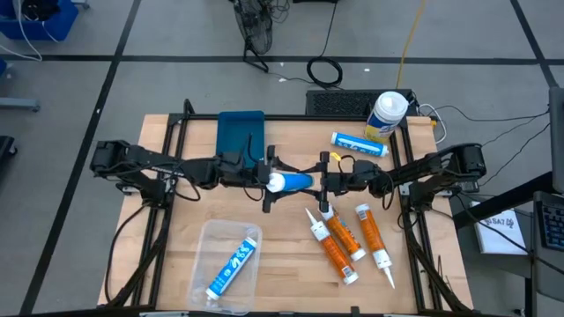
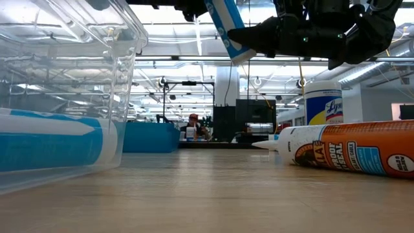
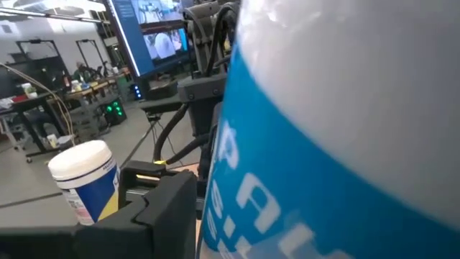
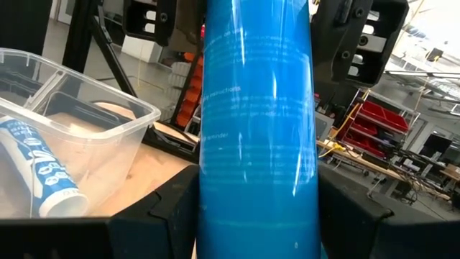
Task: Pick & place silicon tubes, Sealant and Lysol wipes
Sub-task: Put the bottom blue sealant into the transparent bin
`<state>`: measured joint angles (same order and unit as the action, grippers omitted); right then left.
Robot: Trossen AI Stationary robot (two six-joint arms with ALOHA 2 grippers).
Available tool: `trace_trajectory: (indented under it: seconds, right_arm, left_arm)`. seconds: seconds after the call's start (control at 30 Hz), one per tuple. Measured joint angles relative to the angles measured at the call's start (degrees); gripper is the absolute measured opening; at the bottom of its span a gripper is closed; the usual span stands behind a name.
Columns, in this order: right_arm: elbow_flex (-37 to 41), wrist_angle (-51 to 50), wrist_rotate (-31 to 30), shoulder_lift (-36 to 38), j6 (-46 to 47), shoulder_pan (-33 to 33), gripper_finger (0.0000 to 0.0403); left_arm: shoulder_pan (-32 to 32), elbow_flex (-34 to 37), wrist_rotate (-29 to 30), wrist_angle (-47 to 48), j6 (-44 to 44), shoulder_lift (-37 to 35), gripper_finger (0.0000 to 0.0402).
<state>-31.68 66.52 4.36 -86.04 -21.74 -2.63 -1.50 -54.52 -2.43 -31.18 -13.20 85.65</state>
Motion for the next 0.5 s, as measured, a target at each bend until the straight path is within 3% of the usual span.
trace_trajectory:
  seconds: [0.5]
  right_arm:
    - [0.00,-0.64,-0.23,0.00,0.02,-0.02,0.0209]
  left_arm:
    - [0.00,0.00,0.03,0.26,-0.04,0.00,0.0262]
